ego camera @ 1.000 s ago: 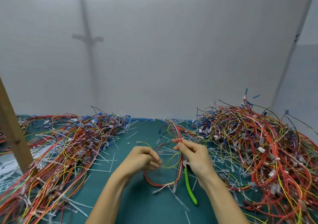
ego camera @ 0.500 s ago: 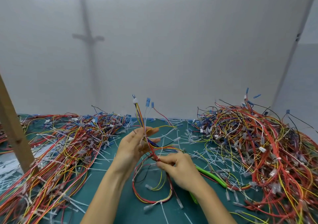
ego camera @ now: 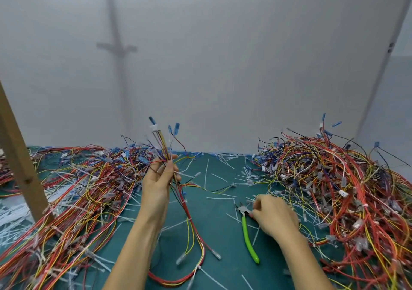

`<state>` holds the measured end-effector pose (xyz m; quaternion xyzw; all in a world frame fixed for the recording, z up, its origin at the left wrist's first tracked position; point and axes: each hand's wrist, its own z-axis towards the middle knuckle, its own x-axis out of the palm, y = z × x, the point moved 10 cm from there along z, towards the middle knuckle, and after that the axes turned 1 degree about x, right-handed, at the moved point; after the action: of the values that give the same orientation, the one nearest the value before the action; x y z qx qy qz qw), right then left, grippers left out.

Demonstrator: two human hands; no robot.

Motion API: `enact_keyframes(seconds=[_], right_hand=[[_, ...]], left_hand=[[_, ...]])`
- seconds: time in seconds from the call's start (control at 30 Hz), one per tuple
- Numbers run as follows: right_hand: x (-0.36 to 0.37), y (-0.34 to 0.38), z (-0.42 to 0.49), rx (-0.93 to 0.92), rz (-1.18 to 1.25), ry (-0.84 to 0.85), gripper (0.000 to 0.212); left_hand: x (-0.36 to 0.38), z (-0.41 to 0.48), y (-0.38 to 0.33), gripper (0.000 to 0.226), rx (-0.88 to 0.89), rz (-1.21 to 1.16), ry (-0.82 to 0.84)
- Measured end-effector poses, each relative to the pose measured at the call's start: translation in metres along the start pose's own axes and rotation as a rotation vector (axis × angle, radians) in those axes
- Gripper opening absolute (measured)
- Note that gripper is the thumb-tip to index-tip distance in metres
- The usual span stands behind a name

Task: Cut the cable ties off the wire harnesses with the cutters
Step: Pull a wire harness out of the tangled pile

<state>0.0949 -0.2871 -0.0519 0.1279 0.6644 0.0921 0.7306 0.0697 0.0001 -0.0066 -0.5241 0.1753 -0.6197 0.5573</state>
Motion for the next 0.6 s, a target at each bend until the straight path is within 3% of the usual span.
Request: enact_keyframes(seconds=[0.13,0.27,0.4,0.53,0.6], right_hand=[[0.013,0.003,0.002,-0.008,-0.143,0.036,0.014],[0.023,0.004,0.003,-0.061,-0.179,0.136,0.015],[0.030,0.008,-0.002,-0.091,-0.151,0.259,0.030],[0.024,0.017,-0.001,-0.139,0.020,0.224,0.034],[0.009,0.025,0.001,-0.187,0.099,0.092,0.031]], left_hand=[[0.013,-0.007,-0.008,0.012,0.117,0.215,0.080],[0.018,-0.010,-0.006,0.009,0.111,0.226,0.045],[0.016,-0.010,-0.002,0.009,0.049,0.189,0.011],[0.024,-0.012,0.002,0.015,0.024,0.215,0.071],[0.027,-0.012,0.006,0.017,0.007,0.205,0.096]])
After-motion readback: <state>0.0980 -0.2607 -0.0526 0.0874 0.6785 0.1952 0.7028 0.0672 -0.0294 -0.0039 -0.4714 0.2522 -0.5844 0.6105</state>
